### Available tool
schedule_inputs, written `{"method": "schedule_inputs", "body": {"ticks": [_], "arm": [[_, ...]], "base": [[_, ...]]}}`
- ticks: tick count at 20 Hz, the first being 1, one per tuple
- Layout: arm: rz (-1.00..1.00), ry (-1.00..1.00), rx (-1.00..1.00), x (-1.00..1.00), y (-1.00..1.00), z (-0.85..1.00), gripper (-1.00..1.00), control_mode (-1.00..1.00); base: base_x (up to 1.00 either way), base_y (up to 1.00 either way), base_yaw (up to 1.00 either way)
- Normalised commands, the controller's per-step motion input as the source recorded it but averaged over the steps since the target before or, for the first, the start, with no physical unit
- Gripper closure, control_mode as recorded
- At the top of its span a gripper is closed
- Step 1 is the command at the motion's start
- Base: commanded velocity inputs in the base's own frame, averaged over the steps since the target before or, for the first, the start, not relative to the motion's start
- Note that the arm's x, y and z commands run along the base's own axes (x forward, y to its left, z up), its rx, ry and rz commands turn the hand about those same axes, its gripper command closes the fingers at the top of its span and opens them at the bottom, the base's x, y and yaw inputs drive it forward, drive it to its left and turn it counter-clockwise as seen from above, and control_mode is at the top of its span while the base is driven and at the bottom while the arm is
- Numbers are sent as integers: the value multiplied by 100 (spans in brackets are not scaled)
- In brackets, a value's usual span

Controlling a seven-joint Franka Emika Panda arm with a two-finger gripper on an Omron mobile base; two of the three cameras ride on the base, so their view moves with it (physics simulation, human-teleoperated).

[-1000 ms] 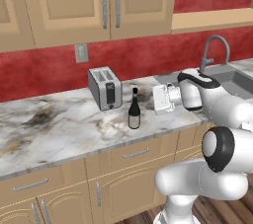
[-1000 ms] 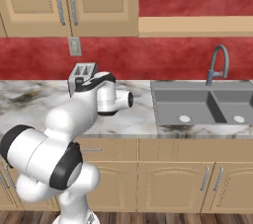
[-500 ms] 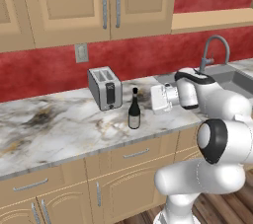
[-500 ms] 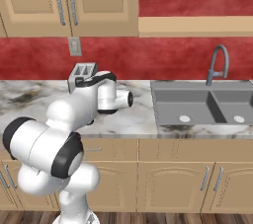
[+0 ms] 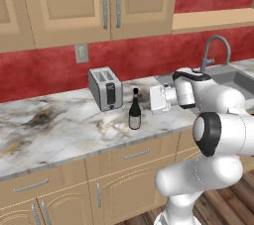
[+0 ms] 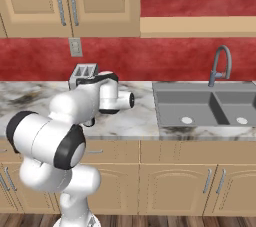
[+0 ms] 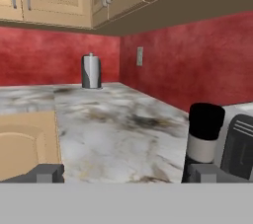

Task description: There is a wine glass and glass cup on the dining counter. Place the wine bottle next to the wine glass and the juice bottle next to the glass cup.

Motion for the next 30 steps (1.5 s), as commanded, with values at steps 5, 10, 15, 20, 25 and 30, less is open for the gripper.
{"method": "schedule_inputs", "body": {"ticks": [5,10,15,20,25,30], "arm": [[0,0,0,9,8,-5,-100,-100],[0,0,0,11,7,-7,-100,-100],[0,0,0,8,1,-5,-100,-100],[0,0,0,8,0,-4,-100,-100],[0,0,0,11,0,-5,-100,-100],[0,2,0,18,0,-7,-100,-100]], "base": [[0,0,0],[0,0,0],[0,0,0],[0,0,0],[0,0,0],[0,0,0]]}}
